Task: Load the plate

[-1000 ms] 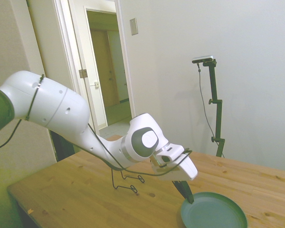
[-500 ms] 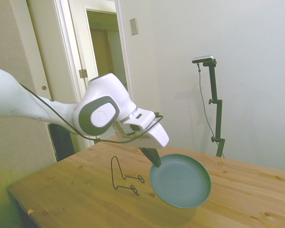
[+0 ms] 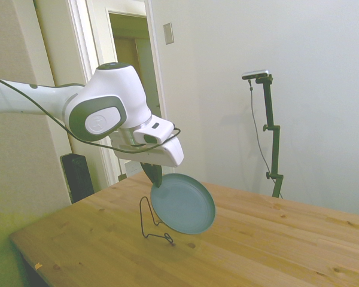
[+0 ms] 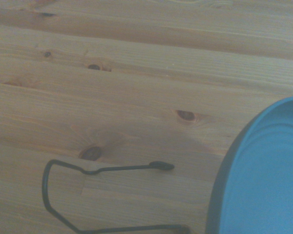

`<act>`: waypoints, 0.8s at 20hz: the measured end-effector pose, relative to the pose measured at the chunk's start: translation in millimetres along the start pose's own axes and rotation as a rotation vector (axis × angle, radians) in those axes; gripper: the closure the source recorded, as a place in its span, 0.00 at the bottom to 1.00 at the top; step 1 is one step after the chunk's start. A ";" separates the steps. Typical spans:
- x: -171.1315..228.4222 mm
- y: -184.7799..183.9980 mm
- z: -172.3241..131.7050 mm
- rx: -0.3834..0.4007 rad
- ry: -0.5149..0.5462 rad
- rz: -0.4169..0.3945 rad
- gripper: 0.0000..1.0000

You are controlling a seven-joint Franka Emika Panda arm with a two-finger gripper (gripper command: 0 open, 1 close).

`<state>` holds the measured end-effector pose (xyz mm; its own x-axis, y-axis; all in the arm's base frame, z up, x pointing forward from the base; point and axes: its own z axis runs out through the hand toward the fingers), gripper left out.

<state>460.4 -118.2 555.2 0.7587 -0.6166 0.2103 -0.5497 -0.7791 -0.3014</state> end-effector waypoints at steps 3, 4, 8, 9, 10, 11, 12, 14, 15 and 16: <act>-2.2 -2.6 1.3 0.040 -0.047 -0.001 1.00; -2.8 -5.1 1.7 0.067 -0.073 -0.010 1.00; -0.9 -13.3 8.1 0.202 -0.160 -0.058 1.00; -0.3 -12.9 10.4 0.233 -0.182 -0.070 1.00; -0.3 -11.9 12.5 0.263 -0.208 -0.083 1.00; -1.0 -10.7 14.7 0.292 -0.240 -0.100 1.00; -2.2 -9.7 16.1 0.319 -0.272 -0.117 1.00; -3.4 -7.0 18.1 0.359 -0.320 -0.145 1.00; -3.3 -5.5 18.8 0.373 -0.333 -0.157 1.00; -2.2 -5.0 18.8 0.387 -0.345 -0.164 1.00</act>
<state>468.1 -110.8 538.8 0.9302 -0.3669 -0.0141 -0.2947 -0.7232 -0.6246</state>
